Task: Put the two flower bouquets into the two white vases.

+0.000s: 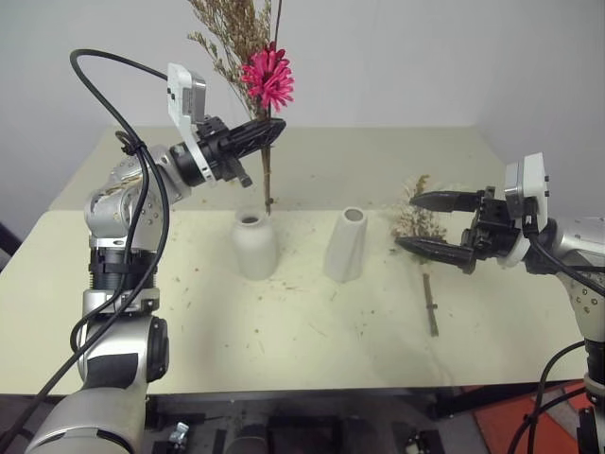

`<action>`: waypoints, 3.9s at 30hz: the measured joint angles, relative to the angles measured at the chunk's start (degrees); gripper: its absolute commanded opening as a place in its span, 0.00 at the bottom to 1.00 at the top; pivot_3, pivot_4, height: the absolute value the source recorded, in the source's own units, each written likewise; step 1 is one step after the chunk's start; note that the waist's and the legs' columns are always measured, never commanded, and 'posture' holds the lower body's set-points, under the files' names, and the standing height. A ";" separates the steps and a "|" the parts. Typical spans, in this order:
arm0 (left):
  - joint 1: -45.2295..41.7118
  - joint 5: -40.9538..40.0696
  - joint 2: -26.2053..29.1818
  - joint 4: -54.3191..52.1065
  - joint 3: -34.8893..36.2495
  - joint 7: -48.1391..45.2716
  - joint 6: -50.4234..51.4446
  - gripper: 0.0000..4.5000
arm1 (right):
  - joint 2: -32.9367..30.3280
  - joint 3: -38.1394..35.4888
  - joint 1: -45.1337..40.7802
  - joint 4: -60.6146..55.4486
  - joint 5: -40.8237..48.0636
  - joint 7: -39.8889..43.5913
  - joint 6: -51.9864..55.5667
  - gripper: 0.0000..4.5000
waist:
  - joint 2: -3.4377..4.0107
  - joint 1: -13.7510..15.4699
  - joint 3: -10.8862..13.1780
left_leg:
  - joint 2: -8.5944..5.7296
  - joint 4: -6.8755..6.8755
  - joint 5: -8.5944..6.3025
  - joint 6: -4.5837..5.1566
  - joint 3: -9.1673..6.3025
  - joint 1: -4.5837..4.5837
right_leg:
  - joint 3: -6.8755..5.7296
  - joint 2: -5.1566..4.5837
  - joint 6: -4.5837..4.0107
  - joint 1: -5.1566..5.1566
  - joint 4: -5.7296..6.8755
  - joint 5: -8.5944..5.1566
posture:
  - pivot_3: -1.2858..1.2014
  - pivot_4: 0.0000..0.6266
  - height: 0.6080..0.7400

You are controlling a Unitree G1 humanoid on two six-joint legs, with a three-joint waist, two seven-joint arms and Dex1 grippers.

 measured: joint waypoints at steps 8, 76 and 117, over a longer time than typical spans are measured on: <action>-0.55 0.42 2.82 0.14 0.33 -1.08 -0.12 0.00 | 0.00 -0.01 0.03 -0.03 0.07 -0.33 0.05 0.94 | 0.00 0.00 0.00 | 0.01 0.00 0.00 0.00 0.00 0.02 | -0.01 0.01 0.00 0.01 0.01 0.00 | 0.52 0.24 1.00; 21.12 -10.90 21.12 -32.08 -2.00 -8.11 16.41 1.00 | -11.48 6.58 -0.14 -1.30 -4.61 -19.92 36.45 0.94 | 0.04 -0.17 0.03 | 0.10 -0.03 0.00 0.00 0.10 0.06 | 0.09 0.09 0.34 -0.03 0.00 -0.28 | 0.52 0.24 1.00; 16.97 -7.08 17.94 -27.00 -6.82 -8.83 13.86 1.00 | 17.53 -4.10 -12.10 15.65 -20.06 -43.75 28.02 0.05 | 0.03 -1.47 0.05 | 0.09 -0.04 0.00 0.01 0.01 -0.16 | 0.04 0.11 0.00 -0.19 -0.01 -0.03 | 0.52 0.24 1.00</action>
